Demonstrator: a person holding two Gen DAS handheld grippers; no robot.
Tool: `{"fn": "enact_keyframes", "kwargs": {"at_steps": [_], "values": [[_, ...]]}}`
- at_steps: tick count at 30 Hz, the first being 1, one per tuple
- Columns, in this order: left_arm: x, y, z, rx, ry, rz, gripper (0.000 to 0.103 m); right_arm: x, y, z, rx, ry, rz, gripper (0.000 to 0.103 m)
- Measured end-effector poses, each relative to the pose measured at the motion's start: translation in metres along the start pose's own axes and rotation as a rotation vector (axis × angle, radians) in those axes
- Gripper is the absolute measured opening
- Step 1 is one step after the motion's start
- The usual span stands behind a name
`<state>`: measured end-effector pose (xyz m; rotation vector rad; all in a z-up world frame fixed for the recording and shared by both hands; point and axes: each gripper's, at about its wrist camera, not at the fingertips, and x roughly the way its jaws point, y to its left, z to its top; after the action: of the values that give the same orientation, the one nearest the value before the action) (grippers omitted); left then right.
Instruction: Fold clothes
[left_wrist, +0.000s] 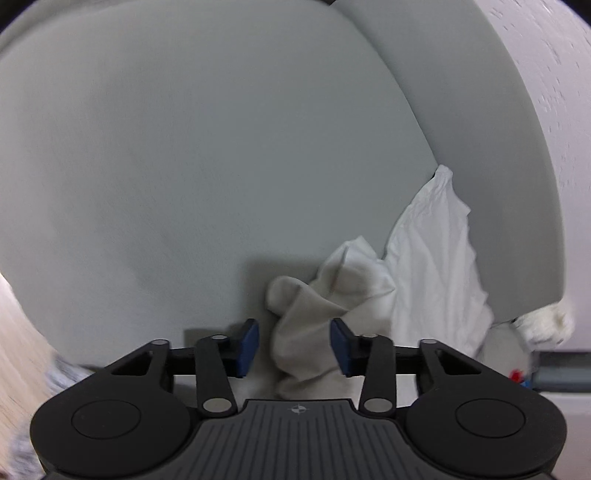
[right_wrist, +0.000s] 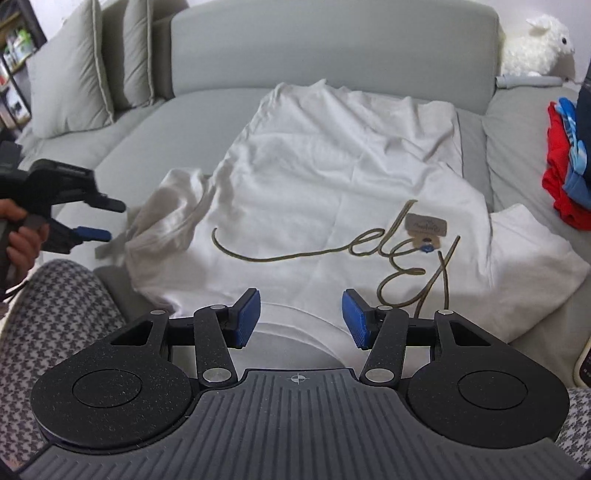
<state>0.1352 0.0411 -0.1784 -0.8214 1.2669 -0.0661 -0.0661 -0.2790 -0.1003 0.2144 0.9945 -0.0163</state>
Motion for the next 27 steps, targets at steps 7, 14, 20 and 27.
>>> {"fn": "enact_keyframes", "kwargs": {"at_steps": [7, 14, 20, 27], "values": [[0.031, 0.015, 0.003, -0.208, 0.042, -0.079, 0.031, 0.001, 0.009, -0.005, -0.053, 0.024, -0.012, 0.060], [0.024, 0.013, 0.013, -0.190, -0.033, -0.010, 0.031, 0.003, 0.023, -0.008, -0.124, 0.036, 0.001, 0.060], [0.027, -0.008, 0.017, 0.003, -0.066, 0.031, 0.003, 0.006, 0.031, -0.011, -0.137, 0.050, 0.008, 0.061], [-0.048, -0.053, -0.023, 0.513, -0.419, 0.104, 0.005, 0.009, 0.029, -0.015, -0.137, 0.063, -0.009, 0.061]]}}
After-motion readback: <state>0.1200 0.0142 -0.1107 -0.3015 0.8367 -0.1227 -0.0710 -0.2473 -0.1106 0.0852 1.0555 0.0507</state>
